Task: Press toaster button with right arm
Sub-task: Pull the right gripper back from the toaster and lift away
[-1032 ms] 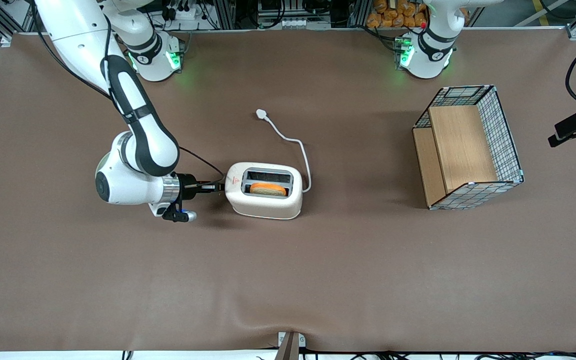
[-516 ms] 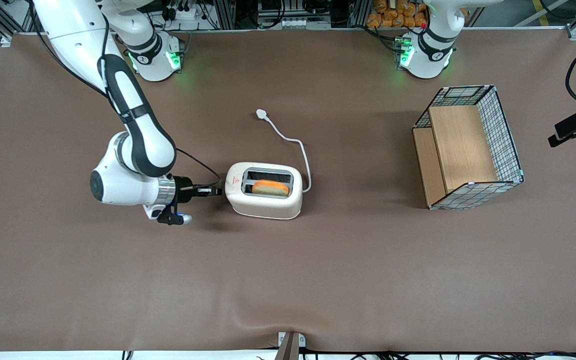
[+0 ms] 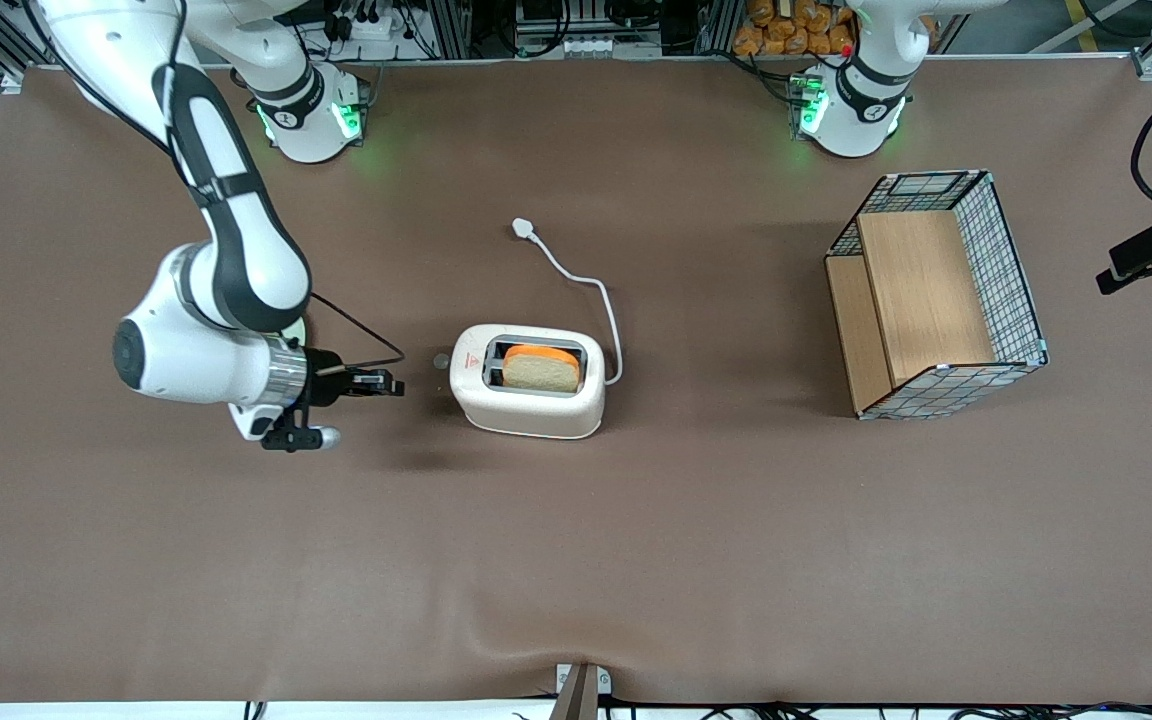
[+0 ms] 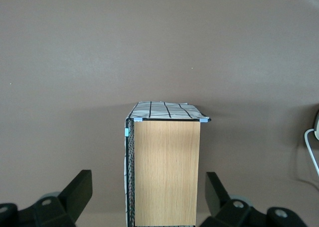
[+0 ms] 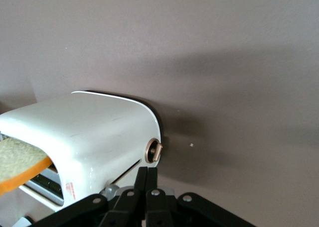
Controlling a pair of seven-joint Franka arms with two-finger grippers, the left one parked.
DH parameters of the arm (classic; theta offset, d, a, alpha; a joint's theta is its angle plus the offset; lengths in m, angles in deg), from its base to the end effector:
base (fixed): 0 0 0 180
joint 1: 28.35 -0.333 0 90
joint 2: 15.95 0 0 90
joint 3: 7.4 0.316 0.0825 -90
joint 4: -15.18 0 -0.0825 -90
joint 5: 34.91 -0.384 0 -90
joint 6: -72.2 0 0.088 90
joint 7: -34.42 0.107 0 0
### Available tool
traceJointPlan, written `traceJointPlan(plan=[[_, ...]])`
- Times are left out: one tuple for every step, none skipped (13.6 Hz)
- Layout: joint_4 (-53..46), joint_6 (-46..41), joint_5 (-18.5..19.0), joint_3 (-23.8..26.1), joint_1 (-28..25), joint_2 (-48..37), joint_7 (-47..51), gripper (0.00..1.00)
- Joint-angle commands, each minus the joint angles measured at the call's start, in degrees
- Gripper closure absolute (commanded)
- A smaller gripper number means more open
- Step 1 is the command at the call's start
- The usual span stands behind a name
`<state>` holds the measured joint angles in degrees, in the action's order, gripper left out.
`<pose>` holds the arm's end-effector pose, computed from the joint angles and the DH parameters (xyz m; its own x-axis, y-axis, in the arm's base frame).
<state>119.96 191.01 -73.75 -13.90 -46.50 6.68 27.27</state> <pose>0.6101 0.1635 0.3153 0.9873 -0.0024 -0.1591 -0.0808 -0.8690 -0.4882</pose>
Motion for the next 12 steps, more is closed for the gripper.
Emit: traceJointPlan(plan=[[0.43,-1.21,2.71,-1.93,0.05,-3.20,0.92,0.00],[0.43,-2.00,3.41,-2.72,-0.04,-3.82,0.91,0.00],[0.16,-2.61,5.33,-3.16,-0.04,-4.52,1.00,0.00],[0.07,-3.05,7.88,-3.86,0.05,-5.57,1.00,0.00],[0.07,-3.67,10.51,-4.57,0.05,-6.71,1.00,0.00],[-0.01,-4.37,12.45,-5.09,0.05,-7.59,1.00,0.00],[-0.01,-5.16,13.69,-5.97,0.05,-8.38,1.00,0.00],[-0.01,-5.86,14.14,-7.02,-0.04,-9.09,1.00,0.00],[-0.19,-6.83,15.10,-7.73,0.05,-9.70,1.00,0.00],[-1.06,-7.97,17.02,-8.43,0.05,-10.14,1.00,0.00],[-2.11,-9.63,19.22,-9.14,0.05,-10.32,1.00,0.00],[-3.69,-12.09,20.72,-9.84,0.05,-10.41,1.00,0.00]])
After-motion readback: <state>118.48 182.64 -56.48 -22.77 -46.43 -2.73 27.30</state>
